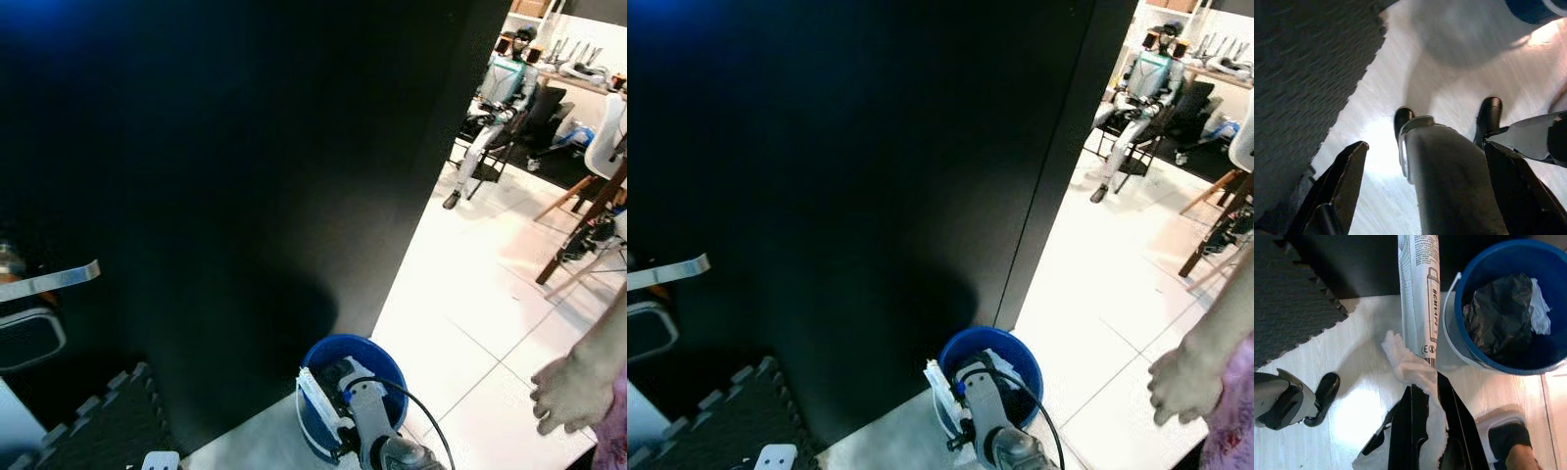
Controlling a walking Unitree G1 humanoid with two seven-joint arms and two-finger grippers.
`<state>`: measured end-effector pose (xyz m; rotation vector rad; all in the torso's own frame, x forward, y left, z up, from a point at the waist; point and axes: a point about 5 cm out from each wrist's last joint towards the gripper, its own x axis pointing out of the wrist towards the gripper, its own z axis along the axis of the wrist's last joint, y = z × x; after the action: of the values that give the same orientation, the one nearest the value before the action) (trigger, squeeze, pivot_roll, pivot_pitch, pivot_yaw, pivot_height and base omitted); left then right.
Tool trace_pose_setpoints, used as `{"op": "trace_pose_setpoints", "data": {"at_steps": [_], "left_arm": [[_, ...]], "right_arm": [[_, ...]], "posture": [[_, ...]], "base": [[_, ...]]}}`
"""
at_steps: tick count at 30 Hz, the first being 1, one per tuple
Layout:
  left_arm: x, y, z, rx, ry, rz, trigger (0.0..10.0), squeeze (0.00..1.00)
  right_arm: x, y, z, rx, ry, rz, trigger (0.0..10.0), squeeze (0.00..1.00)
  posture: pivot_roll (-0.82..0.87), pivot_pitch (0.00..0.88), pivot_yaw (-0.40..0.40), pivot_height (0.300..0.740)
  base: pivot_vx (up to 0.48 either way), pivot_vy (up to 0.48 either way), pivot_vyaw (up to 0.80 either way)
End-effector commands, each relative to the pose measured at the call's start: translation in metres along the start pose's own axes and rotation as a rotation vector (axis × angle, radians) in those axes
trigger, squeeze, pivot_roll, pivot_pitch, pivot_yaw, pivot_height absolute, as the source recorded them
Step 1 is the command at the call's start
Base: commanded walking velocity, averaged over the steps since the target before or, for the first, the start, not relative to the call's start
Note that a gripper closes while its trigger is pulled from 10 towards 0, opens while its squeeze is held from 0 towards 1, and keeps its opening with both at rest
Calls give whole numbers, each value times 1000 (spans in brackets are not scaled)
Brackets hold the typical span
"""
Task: Clean up the room
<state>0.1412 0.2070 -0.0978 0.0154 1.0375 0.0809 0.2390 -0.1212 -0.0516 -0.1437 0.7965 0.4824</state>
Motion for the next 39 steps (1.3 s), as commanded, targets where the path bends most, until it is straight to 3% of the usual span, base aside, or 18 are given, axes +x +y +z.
{"op": "trace_pose_setpoints", "data": {"at_steps": [1,13,15,22,24,31,39], "left_arm": [[0,0,0,-13,-1,-5,10000,0],[0,-7,0,-15,-2,-49,10000,0],[0,-10,0,28,-1,-69,10000,0],[1,-12,1,46,-6,-85,10000,0],[1,-13,3,39,-13,-92,10000,0],[1,-11,4,30,-20,-78,10000,0],[1,-8,3,19,-16,-42,10000,0]], "right_arm": [[0,-3,7,-26,-23,-19,10000,0],[-1,-7,2,-24,7,-43,10000,0],[-1,-6,-1,-27,16,-41,10000,0],[-1,-5,-2,-61,22,-36,10000,0],[-1,-3,-3,-109,29,-20,10000,0],[-1,1,-7,-132,43,3,10000,0],[-1,4,-12,-161,63,27,10000,0]], "posture": [[119,0,-118,740],[112,0,-115,740],[109,0,-115,740],[107,0,-116,740],[108,0,-117,740],[111,0,-121,740],[108,0,-121,740]], "base": [[0,0,0],[0,0,-568],[0,0,-750],[0,0,-749],[0,-191,0],[0,-438,0],[0,0,0]]}}
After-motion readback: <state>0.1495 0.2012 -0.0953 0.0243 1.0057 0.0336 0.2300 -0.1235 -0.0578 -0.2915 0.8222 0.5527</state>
